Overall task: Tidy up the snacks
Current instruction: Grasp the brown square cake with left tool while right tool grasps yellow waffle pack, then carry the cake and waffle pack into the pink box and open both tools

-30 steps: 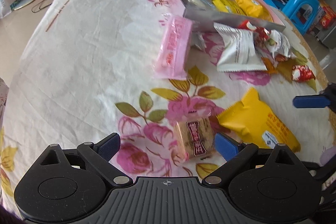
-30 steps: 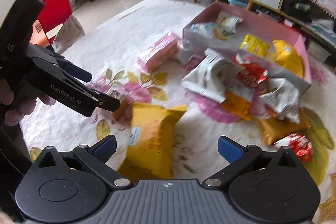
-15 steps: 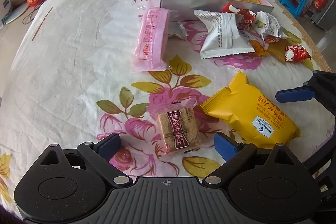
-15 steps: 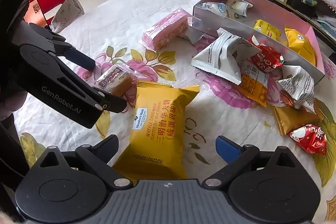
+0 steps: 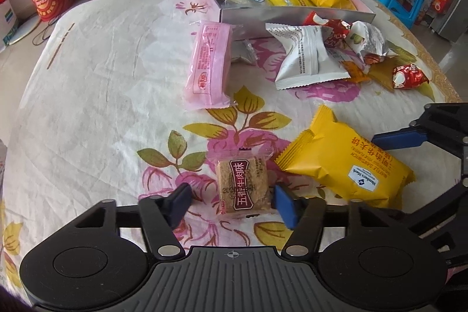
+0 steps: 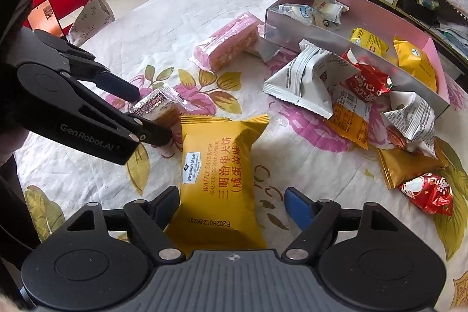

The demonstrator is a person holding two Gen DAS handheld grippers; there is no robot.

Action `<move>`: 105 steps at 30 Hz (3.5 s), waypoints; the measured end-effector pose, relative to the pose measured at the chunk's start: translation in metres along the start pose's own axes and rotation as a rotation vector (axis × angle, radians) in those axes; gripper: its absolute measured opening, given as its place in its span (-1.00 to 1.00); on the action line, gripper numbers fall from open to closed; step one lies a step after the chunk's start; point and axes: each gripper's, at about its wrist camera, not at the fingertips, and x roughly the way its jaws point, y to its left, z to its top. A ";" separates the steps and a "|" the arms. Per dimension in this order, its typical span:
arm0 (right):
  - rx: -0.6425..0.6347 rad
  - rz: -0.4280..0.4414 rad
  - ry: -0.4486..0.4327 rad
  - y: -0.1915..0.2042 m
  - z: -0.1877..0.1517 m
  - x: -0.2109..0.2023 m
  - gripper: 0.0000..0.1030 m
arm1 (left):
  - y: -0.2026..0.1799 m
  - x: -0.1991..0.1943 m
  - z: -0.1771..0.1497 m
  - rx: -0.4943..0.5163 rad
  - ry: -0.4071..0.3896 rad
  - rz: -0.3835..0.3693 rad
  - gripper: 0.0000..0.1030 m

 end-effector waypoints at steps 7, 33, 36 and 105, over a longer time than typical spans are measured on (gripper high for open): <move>0.001 -0.009 -0.008 0.000 0.001 0.001 0.06 | -0.003 -0.002 -0.001 0.016 -0.004 -0.018 -0.32; 0.242 -0.105 -0.252 -0.060 0.053 -0.057 -0.35 | -0.004 -0.023 0.077 -0.095 -0.181 -0.062 -0.38; 0.272 -0.126 -0.283 -0.072 0.065 -0.056 -0.35 | -0.001 -0.013 0.095 -0.135 -0.192 -0.053 -0.38; 0.567 -0.207 -0.391 -0.154 0.077 -0.026 0.37 | -0.032 0.039 0.149 0.019 -0.311 -0.084 0.30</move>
